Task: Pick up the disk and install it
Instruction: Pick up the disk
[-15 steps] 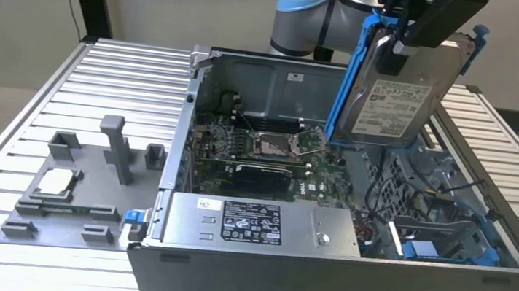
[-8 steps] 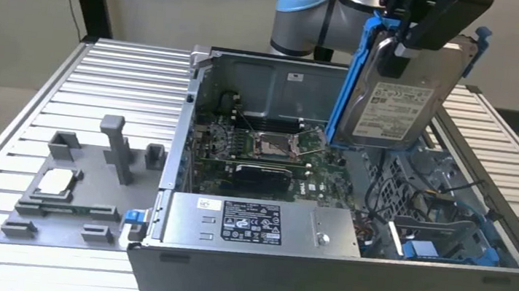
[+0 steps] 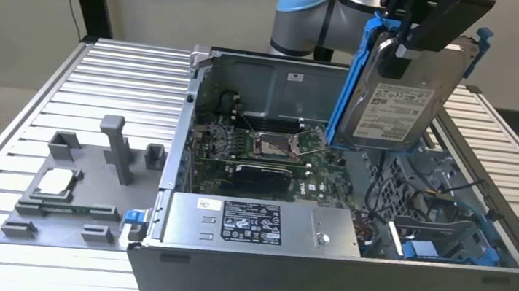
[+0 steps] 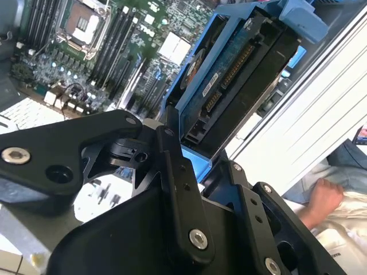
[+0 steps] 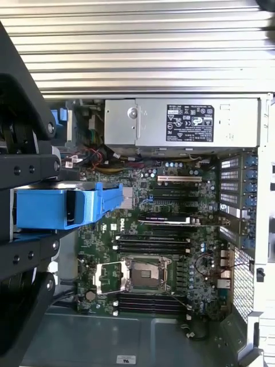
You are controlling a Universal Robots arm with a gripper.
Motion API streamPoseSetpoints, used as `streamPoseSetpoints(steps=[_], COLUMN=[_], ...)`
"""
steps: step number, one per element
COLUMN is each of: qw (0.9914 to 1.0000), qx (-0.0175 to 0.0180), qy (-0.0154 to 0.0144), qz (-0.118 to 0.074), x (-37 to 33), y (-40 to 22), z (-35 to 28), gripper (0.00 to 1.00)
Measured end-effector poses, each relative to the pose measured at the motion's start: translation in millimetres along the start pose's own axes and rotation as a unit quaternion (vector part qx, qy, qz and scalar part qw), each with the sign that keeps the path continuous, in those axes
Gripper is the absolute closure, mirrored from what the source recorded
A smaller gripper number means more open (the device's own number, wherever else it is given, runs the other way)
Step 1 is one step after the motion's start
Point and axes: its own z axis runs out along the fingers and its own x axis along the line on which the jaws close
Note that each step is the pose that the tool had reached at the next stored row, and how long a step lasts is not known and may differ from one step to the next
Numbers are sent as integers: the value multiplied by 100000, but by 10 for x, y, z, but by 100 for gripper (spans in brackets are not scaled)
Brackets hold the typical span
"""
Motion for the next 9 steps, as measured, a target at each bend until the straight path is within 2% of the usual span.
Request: streamPoseSetpoints(steps=[9], qw=[100000], qx=[0], qy=[-3], qz=[3], x=[49], y=[-20], z=[-1], gripper=[100])
